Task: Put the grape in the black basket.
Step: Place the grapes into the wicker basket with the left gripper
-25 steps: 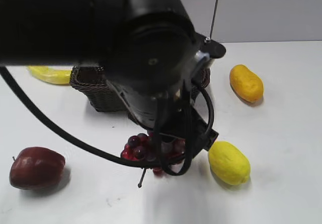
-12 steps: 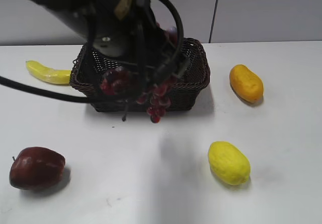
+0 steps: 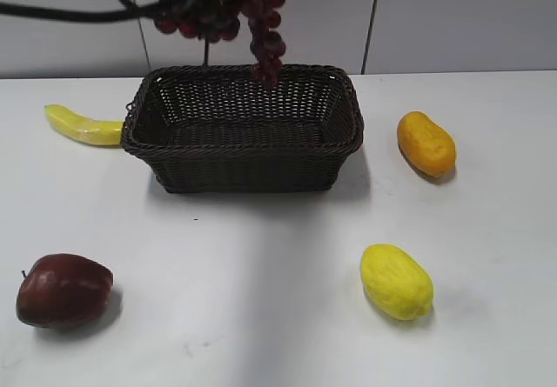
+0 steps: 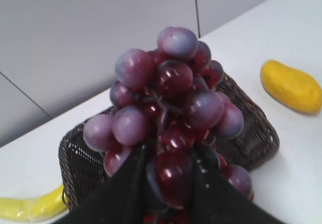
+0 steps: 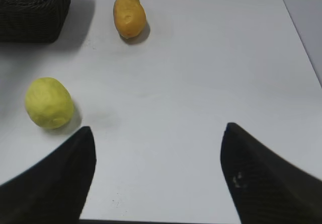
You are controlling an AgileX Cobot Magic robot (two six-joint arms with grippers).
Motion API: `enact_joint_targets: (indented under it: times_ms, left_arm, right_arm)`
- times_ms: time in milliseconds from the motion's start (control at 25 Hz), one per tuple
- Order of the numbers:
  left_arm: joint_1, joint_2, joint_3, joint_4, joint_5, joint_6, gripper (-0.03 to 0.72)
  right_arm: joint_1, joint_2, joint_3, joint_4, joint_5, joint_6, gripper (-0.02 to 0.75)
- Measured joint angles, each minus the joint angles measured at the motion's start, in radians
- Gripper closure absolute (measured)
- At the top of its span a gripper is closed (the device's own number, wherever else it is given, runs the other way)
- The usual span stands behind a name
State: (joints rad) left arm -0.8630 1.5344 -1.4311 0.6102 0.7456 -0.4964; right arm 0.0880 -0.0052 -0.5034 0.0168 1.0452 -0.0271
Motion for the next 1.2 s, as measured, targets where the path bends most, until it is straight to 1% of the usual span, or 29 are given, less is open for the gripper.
enact_joint_targets:
  times_ms: [160, 240, 360, 560, 680, 880, 920, 1000, 1120, 1200]
  left_arm:
    - [0.103, 0.043, -0.029, -0.003, -0.078, 0.0, 0.502]
    - [0.139, 0.073, -0.029, -0.003, -0.102, 0.0, 0.503]
    - [0.172, 0.133, -0.029, -0.003, -0.116, 0.0, 0.506]
    - [0.179, 0.244, -0.029, -0.015, -0.11, 0.0, 0.506]
    - [0.179, 0.305, -0.029, -0.058, -0.083, 0.0, 0.506]
    - [0.179, 0.401, -0.031, -0.132, 0.014, 0.0, 0.496]
    - [0.179, 0.415, -0.032, -0.14, 0.027, 0.0, 0.468]
    - [0.18, 0.429, -0.035, -0.15, 0.036, 0.0, 0.375]
    - [0.18, 0.429, -0.045, -0.162, 0.051, 0.0, 0.18]
    - [0.18, 0.429, -0.069, -0.169, 0.078, 0.0, 0.112]
  right_arm:
    - [0.0, 0.0, 0.0, 0.0, 0.0, 0.0, 0.153]
    - [0.0, 0.0, 0.0, 0.0, 0.0, 0.0, 0.153]
    - [0.0, 0.0, 0.0, 0.0, 0.0, 0.0, 0.153]
    - [0.0, 0.0, 0.0, 0.0, 0.0, 0.0, 0.153]
    - [0.0, 0.0, 0.0, 0.0, 0.0, 0.0, 0.152]
    - [0.0, 0.0, 0.0, 0.0, 0.0, 0.0, 0.152]
    - [0.0, 0.0, 0.0, 0.0, 0.0, 0.0, 0.152]
    - [0.0, 0.0, 0.0, 0.0, 0.0, 0.0, 0.152]
    - [0.0, 0.0, 0.0, 0.0, 0.0, 0.0, 0.153]
    - [0.0, 0.0, 0.0, 0.0, 0.0, 0.0, 0.153]
